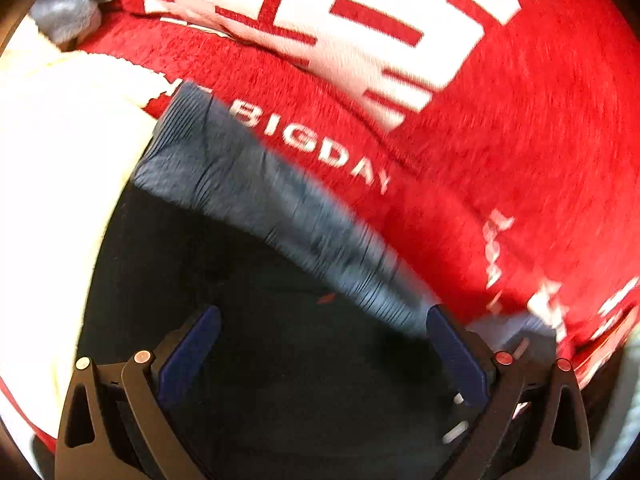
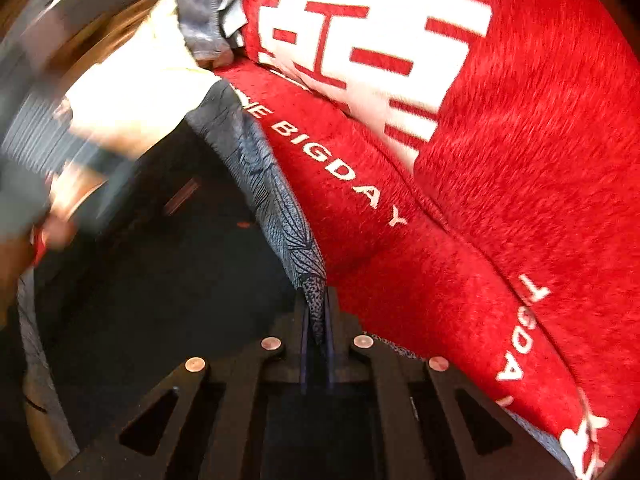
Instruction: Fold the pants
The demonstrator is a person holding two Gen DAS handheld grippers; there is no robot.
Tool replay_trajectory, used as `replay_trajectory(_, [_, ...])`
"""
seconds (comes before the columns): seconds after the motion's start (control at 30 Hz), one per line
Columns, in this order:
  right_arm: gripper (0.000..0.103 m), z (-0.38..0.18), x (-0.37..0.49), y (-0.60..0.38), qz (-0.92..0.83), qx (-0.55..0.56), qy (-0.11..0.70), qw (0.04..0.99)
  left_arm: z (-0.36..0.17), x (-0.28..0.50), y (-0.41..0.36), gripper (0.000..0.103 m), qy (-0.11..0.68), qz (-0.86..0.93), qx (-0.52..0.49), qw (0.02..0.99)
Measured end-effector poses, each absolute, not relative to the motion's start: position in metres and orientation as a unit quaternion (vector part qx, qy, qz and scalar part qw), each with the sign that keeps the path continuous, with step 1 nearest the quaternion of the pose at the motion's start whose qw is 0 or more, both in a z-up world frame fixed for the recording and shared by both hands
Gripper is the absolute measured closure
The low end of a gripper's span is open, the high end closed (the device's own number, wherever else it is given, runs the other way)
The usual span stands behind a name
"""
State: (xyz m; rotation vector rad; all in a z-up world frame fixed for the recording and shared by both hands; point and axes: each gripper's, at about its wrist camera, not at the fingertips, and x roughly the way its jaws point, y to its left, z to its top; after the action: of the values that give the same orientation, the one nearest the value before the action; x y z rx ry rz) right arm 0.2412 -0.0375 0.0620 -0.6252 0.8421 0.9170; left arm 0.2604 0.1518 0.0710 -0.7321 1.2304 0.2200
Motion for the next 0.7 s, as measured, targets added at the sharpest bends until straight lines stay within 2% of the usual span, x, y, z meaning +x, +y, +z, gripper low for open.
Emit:
replay_trajectory(0.17, [0.096,0.053,0.223,-0.045,0.412,-0.283,0.382,0.778,0.047,0.291,0.142,0.000,0.609,0.136,-0.311,0.717])
replay_trajectory(0.23, [0.096,0.046,0.223,-0.036,0.409,-0.282,0.381,0.780,0.035,0.291,0.136,0.028,0.625,0.173,-0.279,0.708])
replay_trajectory(0.27, [0.096,0.044,0.223,-0.035,0.408,-0.280,0.380,0.781,0.037,0.288,0.134,0.034,0.620,0.188,-0.266,0.714])
replay_trajectory(0.3, [0.096,0.044,0.221,-0.036,0.407,-0.279,0.380,0.782,0.043,0.284,0.132,0.060,0.604,0.179,-0.273,0.727])
replay_trajectory(0.33, [0.096,0.045,0.219,-0.037,0.406,-0.281,0.378,0.783,0.045,0.280,0.131,0.079,0.598,0.166,-0.284,0.731])
replay_trajectory(0.37, [0.096,0.046,0.217,-0.038,0.404,-0.285,0.375,0.784,0.047,0.277,0.132,0.079,0.595,0.167,-0.289,0.731])
replay_trajectory(0.43, [0.095,0.045,0.218,-0.034,0.401,-0.288,0.377,0.784,0.047,0.266,0.137,0.087,0.586,0.166,-0.300,0.734])
replay_trajectory(0.5, [0.090,0.045,0.222,-0.035,0.409,-0.282,0.387,0.777,0.042,0.259,0.139,0.089,0.588,0.166,-0.301,0.732])
replay_trajectory(0.6, [0.061,0.038,0.238,-0.030,0.408,-0.288,0.403,0.767,0.042,0.252,0.138,0.090,0.586,0.165,-0.300,0.734])
replay_trajectory(0.67, [0.034,0.030,0.250,-0.029,0.396,-0.301,0.410,0.765,0.046,0.250,0.134,0.090,0.586,0.164,-0.298,0.736])
replay_trajectory(0.7, [0.033,0.026,0.258,-0.030,0.396,-0.310,0.421,0.755,0.046,0.248,0.134,0.090,0.586,0.163,-0.299,0.736])
